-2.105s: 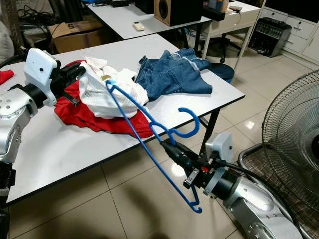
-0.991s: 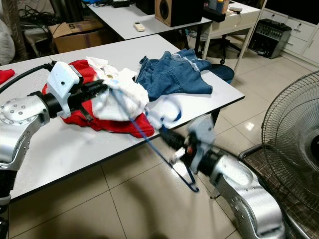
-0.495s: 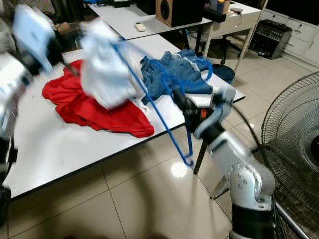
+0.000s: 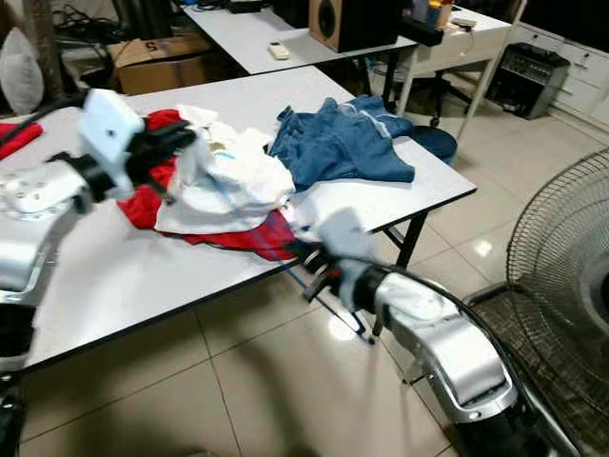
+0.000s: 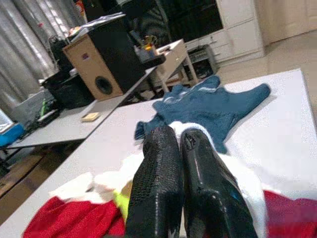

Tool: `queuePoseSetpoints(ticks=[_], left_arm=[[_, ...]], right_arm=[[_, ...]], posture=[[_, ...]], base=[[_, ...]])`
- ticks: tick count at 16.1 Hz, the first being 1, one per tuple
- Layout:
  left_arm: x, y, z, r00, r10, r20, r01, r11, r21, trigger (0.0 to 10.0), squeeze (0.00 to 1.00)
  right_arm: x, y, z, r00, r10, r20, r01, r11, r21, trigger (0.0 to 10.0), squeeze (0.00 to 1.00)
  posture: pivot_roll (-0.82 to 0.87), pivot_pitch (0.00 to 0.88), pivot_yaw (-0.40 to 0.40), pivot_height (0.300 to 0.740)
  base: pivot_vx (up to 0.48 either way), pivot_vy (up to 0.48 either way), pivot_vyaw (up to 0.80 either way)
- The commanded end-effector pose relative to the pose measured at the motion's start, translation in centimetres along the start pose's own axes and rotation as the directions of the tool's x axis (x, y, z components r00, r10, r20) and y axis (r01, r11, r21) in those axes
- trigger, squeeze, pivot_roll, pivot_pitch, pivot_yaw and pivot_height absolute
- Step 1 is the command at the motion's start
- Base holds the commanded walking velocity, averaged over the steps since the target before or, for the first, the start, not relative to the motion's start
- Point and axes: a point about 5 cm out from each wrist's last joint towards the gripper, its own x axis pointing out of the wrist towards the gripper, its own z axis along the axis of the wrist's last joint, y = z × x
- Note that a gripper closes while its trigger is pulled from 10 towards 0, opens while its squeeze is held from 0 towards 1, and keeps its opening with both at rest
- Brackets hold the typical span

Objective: Hang hanger

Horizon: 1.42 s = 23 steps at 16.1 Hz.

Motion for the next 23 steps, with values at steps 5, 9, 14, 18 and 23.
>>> queuePoseSetpoints(ticks=[5,9,14,18,23], left_arm=[[0.4,0.9,2.0,0.989,0.136,0.063,-0.133,0.990,-0.038,0.0,0.00],[-0.4,3.2,2.5,0.935,0.339,0.100,-0.329,0.939,-0.103,0.0,0.00],[-0.9,3.6,3.1,0.942,0.296,0.161,-0.282,0.954,-0.101,0.0,0.00],[-0.6,2.6,1.9,0.969,0.230,0.096,-0.224,0.973,-0.061,0.0,0.00],[-0.7,2.5,1.1,0.973,0.226,0.049,-0.225,0.974,-0.030,0.0,0.00]], right_arm=[[-1.1,1.1,-1.5,0.988,0.111,-0.104,-0.121,0.989,-0.091,0.0,0.00],[-1.9,1.5,-2.3,0.977,0.138,-0.160,-0.153,0.984,-0.090,0.0,0.00],[-3.3,0.5,-1.2,0.998,0.059,-0.005,-0.059,0.998,0.006,0.0,0.00],[-3.7,0.0,1.5,0.986,0.041,0.164,-0.055,0.996,0.077,0.0,0.00],[-4.4,-0.3,1.6,0.987,0.015,0.163,-0.041,0.987,0.157,0.0,0.00]], posture=[[-0.15,0.000,0.011,0.740],[-0.15,0.000,0.005,0.740],[-0.15,0.000,0.011,0.740],[-0.15,0.000,0.018,0.740],[-0.15,0.000,0.017,0.740]], base=[[0.000,0.000,0.00],[0.000,0.000,0.00],[0.000,0.000,0.00],[0.000,0.000,0.00],[0.000,0.000,0.00]])
